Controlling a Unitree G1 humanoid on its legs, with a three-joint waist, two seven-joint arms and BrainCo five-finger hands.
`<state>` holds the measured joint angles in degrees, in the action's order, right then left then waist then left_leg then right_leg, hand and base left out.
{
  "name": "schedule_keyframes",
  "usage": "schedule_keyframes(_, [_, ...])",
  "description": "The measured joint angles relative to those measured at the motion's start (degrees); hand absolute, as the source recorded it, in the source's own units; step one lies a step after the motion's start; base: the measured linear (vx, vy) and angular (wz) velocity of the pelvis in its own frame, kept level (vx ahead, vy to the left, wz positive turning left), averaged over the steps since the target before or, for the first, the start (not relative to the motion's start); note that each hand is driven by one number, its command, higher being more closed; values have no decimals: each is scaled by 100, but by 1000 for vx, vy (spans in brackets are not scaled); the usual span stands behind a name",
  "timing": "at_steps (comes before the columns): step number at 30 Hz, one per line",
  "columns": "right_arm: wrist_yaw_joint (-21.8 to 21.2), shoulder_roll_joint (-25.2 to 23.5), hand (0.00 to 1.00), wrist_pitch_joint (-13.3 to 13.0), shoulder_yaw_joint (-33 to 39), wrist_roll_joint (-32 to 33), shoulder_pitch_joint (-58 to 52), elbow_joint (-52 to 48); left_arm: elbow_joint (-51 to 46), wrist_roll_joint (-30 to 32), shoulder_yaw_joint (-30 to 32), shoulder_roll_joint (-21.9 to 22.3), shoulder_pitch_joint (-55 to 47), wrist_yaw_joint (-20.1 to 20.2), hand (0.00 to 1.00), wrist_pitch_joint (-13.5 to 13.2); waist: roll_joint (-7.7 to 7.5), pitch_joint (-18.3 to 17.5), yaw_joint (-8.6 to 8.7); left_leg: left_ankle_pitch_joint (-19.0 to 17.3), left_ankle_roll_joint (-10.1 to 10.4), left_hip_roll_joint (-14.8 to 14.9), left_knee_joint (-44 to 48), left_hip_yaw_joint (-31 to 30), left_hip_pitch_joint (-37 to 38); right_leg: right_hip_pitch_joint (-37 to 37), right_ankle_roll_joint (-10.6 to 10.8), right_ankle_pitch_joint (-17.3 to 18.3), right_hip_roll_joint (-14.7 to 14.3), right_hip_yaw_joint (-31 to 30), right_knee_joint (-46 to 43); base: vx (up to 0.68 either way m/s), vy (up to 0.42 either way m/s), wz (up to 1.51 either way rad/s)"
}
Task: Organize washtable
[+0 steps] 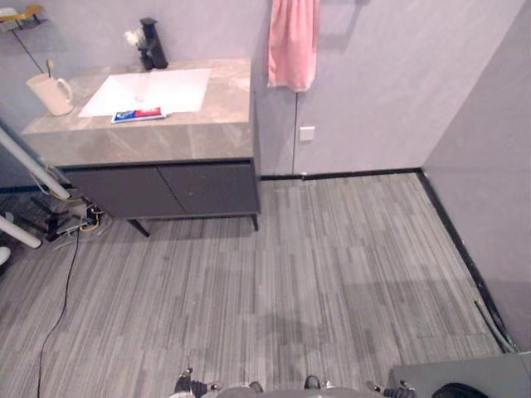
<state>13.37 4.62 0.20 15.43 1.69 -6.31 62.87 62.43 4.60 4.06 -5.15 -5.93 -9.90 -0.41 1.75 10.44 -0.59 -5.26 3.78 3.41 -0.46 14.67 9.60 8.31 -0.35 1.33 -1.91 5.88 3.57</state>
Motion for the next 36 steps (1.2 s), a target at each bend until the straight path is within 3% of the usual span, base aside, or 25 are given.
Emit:
schedule_keyframes(2, [-1, -50, 0, -3, 52, 25, 30, -27, -2, -1, 0, -52, 58, 0, 0, 4, -35, 97, 4, -204, 268, 122, 434, 82, -186, -214, -84, 262, -19, -87, -410, -2, -55, -16])
schedule_keyframes(4, [9, -124, 0, -17, 87, 121, 25, -114, -21, -8, 44, -106, 93, -8, 0, -3, -115, 197, -10, -397, 356, 276, 1104, 168, -426, -359, -216, 540, -43, -143, -792, 4, -72, -13])
schedule_keyframes(6, [14, -216, 0, -25, 187, 231, -4, -144, -189, -41, 190, -135, 56, -8, 0, 0, -242, 259, -38, -437, 309, 484, 2495, 286, -914, -359, -299, 748, -13, -279, -1087, 46, -138, -26])
schedule_keyframes(7, [12, -213, 0, -24, 189, 236, -22, -176, -261, -51, 285, -94, 22, -7, 0, -1, -224, 257, -36, -426, 293, 602, 3016, 280, -1098, -353, -329, 825, -28, -326, -1187, 103, -144, -54])
schedule_keyframes(9, [21, -162, 0, -35, 172, 266, -71, -411, -380, -115, 579, 93, -156, -19, 0, -3, -79, 279, -16, -236, 30, 973, 4664, 150, -1810, -300, -519, 1008, -179, -594, -1421, 127, -31, -64])
schedule_keyframes(10, [31, -134, 0, -27, 192, 322, -70, -402, -405, -184, 583, 133, -180, -22, 0, -3, -30, 284, -10, -447, -11, 917, 5007, -20, -2058, -220, -600, 1079, -187, -786, -1518, 267, 60, -76])
schedule_keyframes(12, [35, -127, 0, -11, 214, 351, -42, -343, -396, -274, 572, 143, -210, -28, 0, -3, -48, 285, -37, -632, -162, 634, 4737, -152, -2308, -144, -601, 1171, -76, -1073, -1542, 302, 103, -82])
schedule_keyframes(13, [39, -127, 0, -17, 234, 398, -10, -356, -397, -293, 567, 164, -289, -38, 0, -7, -49, 285, -51, -623, -152, 336, 4058, -242, -2494, -132, -549, 1252, 35, -1351, -1537, 220, 106, -84])
schedule_keyframes(16, [41, -109, 0, -34, 284, 446, 67, -349, -376, -296, 557, 213, -399, -53, 0, -10, 2, 254, -75, -387, 153, -139, 2274, -888, -2567, -158, -402, 1482, 117, -1855, -1534, 278, 176, -98])
schedule_keyframes(17, [41, -100, 0, -39, 285, 445, 61, -351, -370, -297, 560, 229, -426, -55, 0, -13, 25, 234, -88, -391, 146, -147, 2067, -1033, -2568, -152, -372, 1570, 98, -1960, -1568, 440, 298, -114])
schedule_keyframes(18, [46, -108, 0, -43, 266, 442, -10, -371, -339, -297, 621, 244, -500, -51, 0, -13, 35, 155, -180, -283, -67, -140, 2079, -1117, -2568, -166, -288, 1846, 107, -2128, -1791, 460, 289, -118])
schedule_keyframes(20, [44, -260, 0, -26, 206, 431, -181, -384, -377, -294, 914, 169, -592, -52, 0, -14, -242, -137, -298, -261, -370, -225, 2359, -674, -2548, -409, 100, 2198, 328, -2074, -2576, 500, 245, -106])
schedule_keyframes(21, [36, -334, 0, -26, 102, 412, -229, -476, -370, -295, 1037, 117, -546, -84, 0, -9, -408, -222, -313, -383, -488, -359, 2340, -525, -2406, -795, 366, 2176, 515, -1873, -3429, 473, 215, -60])
schedule_keyframes(22, [26, -345, 0, -32, 37, 385, -259, -598, -369, -294, 1039, 86, -455, -132, 0, -7, -462, -192, -299, -519, -597, -438, 2299, -432, -2158, -1251, 759, 1956, 640, -1650, -4554, 455, 237, -43])
schedule_keyframes(24, [3, -323, 0, -20, 5, 254, -213, -679, -355, -293, 1029, 72, -331, -157, 0, 0, -476, -185, -300, -729, -643, -504, 2148, -288, -1639, -1731, 738, 1958, 880, -1167, -5595, 484, 234, -34])
schedule_keyframes(25, [14, -236, 0, 31, -265, 161, -216, -927, -369, -293, 1003, 72, -270, -162, 0, -2, -390, -134, -291, -843, -654, -508, 1952, -225, -1267, -1996, 667, 1992, 1016, -812, -5790, 380, 157, -40])
schedule_keyframes(27, [-299, -142, 0, -126, -691, 516, -153, -1494, -395, -275, 983, 48, -173, -152, 0, -8, -393, -132, -169, -966, -615, -446, 1728, -167, -870, -2472, 604, 2029, 995, -435, -5671, 347, 62, -28])
schedule_keyframes(29, [-392, -225, 0, -258, -877, 432, 148, -1824, -428, -345, 836, 21, -128, -121, 0, -27, -357, -123, -92, -984, -593, -393, 1542, -156, -584, -2837, 579, 2005, 898, -244, -5038, 356, 18, -3])
schedule_keyframes(30, [-361, -227, 0, -295, -915, 427, 378, -1904, -472, -388, 703, 21, -104, -112, 0, -57, -299, -99, -55, -987, -587, -351, 1492, -187, -490, -2928, 461, 1894, 813, -251, -4526, 389, -47, 25])
schedule_keyframes(32, [-325, -178, 0, -435, -1012, 410, 601, -2428, -487, -410, 430, 46, 96, -60, 0, -75, -182, 7, -29, -1033, -506, -295, 1329, -374, -238, -3113, 362, 1366, 632, -471, -3575, 449, -103, 48])
schedule_keyframes(33, [-251, -176, 0, -487, -1105, 274, 635, -2666, -492, -426, 276, 43, 160, -35, 0, -86, -185, 7, -23, -1082, -408, -332, 1254, -577, -156, -3062, 389, 759, 508, -844, -2904, 341, -131, 64])
schedule_keyframes(34, [-218, -187, 0, -535, -1125, 200, 636, -2674, -490, -435, 234, 56, 198, -29, 0, -99, -241, 2, -10, -1111, -358, -369, 1233, -742, -74, -3009, 358, 234, 500, -968, -2827, 541, -246, 95])
schedule_keyframes(35, [-151, -117, 0, -556, -1127, 28, 677, -2485, -453, -431, 139, 259, 271, -32, 0, -111, -25, 1, -34, -1139, -240, -207, 1411, -1082, -55, -2955, 216, 209, 514, -782, -3085, 455, -226, 82])
schedule_keyframes(36, [-112, -120, 0, -527, -1129, -26, 678, -2439, -460, -421, 105, 364, 268, -33, 0, -120, 19, -18, -20, -1100, -179, -164, 1639, -1157, -179, -2913, 173, 328, 535, -694, -3103, 527, -287, 111])
